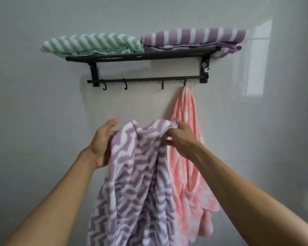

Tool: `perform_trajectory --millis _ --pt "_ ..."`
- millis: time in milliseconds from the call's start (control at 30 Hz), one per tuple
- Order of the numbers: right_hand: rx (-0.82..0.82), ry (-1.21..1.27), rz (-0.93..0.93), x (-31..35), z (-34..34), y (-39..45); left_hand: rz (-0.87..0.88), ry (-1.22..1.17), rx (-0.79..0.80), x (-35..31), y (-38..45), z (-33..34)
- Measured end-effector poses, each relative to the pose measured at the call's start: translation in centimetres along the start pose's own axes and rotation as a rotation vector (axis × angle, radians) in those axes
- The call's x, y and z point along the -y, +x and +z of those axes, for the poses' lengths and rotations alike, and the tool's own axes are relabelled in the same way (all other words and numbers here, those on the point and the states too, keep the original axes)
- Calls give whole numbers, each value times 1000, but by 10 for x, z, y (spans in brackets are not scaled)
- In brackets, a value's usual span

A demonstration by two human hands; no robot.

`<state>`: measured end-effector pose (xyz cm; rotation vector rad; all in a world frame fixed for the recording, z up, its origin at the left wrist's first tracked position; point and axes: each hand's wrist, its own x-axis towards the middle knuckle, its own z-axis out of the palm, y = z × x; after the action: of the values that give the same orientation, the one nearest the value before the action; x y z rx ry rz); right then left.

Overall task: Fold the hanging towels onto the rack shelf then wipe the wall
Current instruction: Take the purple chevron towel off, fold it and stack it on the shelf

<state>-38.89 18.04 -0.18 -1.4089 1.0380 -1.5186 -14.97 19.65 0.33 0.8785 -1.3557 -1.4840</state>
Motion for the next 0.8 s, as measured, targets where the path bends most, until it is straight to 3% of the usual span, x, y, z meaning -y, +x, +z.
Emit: perform_trajectory --millis 67,167,333,433,567,800 --pt "20 135 -31 12 6 -23 -63 59 -123 27 -10 5" --pt "131 298 -19 20 20 -68 -23 295 -302 60 -41 26" --pt "325 441 48 31 28 -115 -6 380 -28 71 -88 54" --pt "363 491 73 45 22 -133 21 431 18 59 -107 62" --pt "316 409 62 58 8 -146 101 397 9 49 -119 52" --pt "216 -7 144 70 0 -145 218 404 -74 31 -124 28"
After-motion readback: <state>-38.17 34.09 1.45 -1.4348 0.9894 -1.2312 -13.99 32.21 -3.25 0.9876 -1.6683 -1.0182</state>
